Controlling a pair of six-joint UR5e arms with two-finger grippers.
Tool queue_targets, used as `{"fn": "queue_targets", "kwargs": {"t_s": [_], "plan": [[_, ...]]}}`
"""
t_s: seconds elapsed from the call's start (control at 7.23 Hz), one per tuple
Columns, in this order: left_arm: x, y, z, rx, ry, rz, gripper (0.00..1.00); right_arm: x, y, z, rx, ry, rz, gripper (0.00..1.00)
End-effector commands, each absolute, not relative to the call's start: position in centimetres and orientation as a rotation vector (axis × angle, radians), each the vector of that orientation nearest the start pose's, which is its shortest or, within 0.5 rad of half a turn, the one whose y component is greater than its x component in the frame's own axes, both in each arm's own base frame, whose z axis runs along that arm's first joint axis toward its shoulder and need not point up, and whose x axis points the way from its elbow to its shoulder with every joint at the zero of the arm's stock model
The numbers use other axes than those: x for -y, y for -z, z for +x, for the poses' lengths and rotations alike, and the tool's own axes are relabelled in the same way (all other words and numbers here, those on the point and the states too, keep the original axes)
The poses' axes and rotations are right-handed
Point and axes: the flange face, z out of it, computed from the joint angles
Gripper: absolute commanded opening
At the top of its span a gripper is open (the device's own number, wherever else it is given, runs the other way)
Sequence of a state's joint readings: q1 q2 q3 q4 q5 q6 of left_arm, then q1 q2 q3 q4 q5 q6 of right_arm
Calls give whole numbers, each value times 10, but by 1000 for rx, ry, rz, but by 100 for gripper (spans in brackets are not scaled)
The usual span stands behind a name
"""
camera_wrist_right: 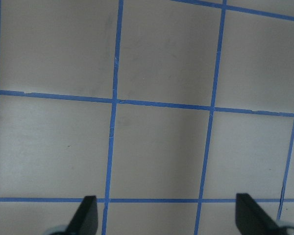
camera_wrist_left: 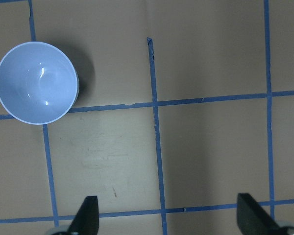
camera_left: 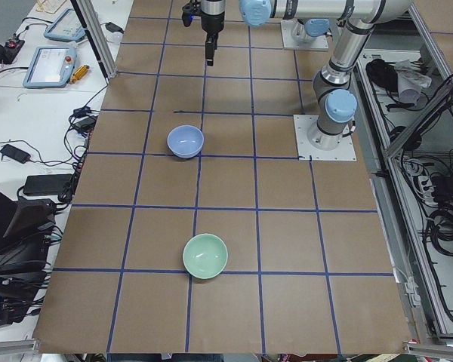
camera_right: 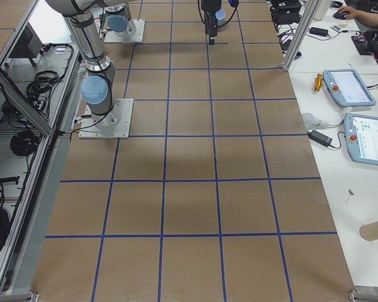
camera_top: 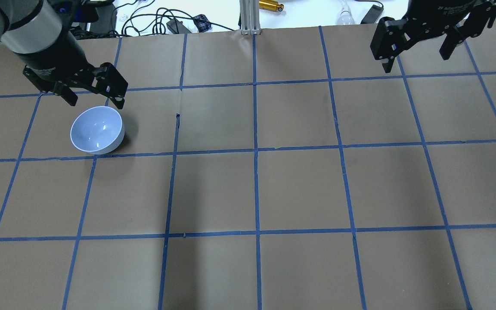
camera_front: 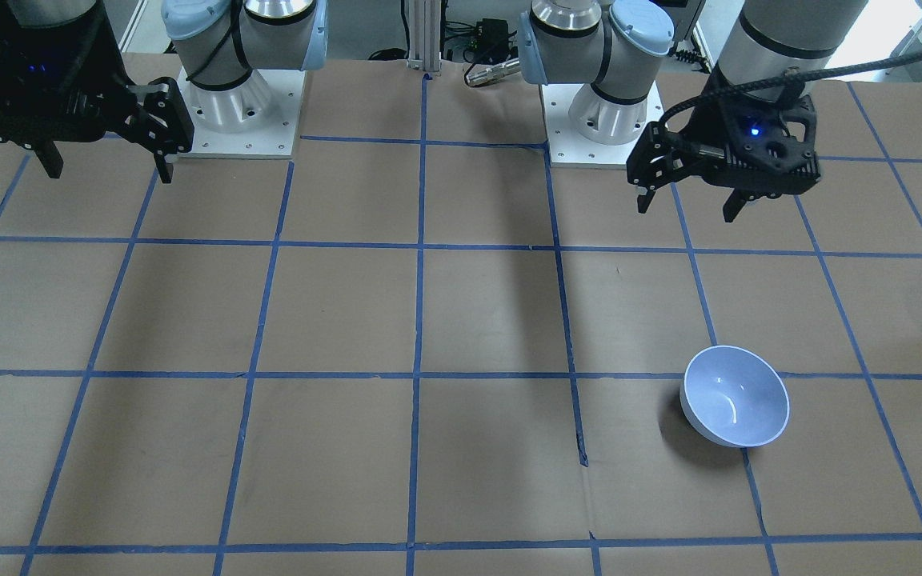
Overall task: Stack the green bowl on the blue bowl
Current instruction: 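Move the left gripper back toward the robot, away from the blue bowl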
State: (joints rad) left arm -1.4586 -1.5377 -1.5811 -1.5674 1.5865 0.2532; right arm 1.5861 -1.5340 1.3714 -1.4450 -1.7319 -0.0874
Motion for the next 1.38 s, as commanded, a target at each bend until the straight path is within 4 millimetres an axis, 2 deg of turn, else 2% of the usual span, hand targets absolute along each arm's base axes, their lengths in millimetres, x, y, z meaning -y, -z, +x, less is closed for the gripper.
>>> {"fn": "queue_targets", "kwargs": {"t_s": [0.0,0.28,0.41,0.69,0.83,0.97,1.11,1.24], "plan": [[488,-503,-22,-3104,-7,362,100,504,-556,125,-3299,51,-165,100],[485,-501,54,-3091,-18,519,100,504,-556,125,-3299,51,-165,100],[478,-493,93,-3093,-35,566,100,504,-556,125,-3299,51,-165,100],[458,-463,178,-3061,-88,902,100,504,-556,125,-3299,51,-165,100],[439,-447,218,-3037,-96,1083,100,504,-556,125,-3299,51,-165,100],[427,-438,263,-2970,-59,1211,100,504,-556,125,-3299,51,-165,100],[422,-427,314,-2793,-21,1443,100,504,-556,125,-3299,51,-165,100],[416,-408,356,-2682,-15,1580,100,504,-556,125,-3299,51,-165,100]]}}
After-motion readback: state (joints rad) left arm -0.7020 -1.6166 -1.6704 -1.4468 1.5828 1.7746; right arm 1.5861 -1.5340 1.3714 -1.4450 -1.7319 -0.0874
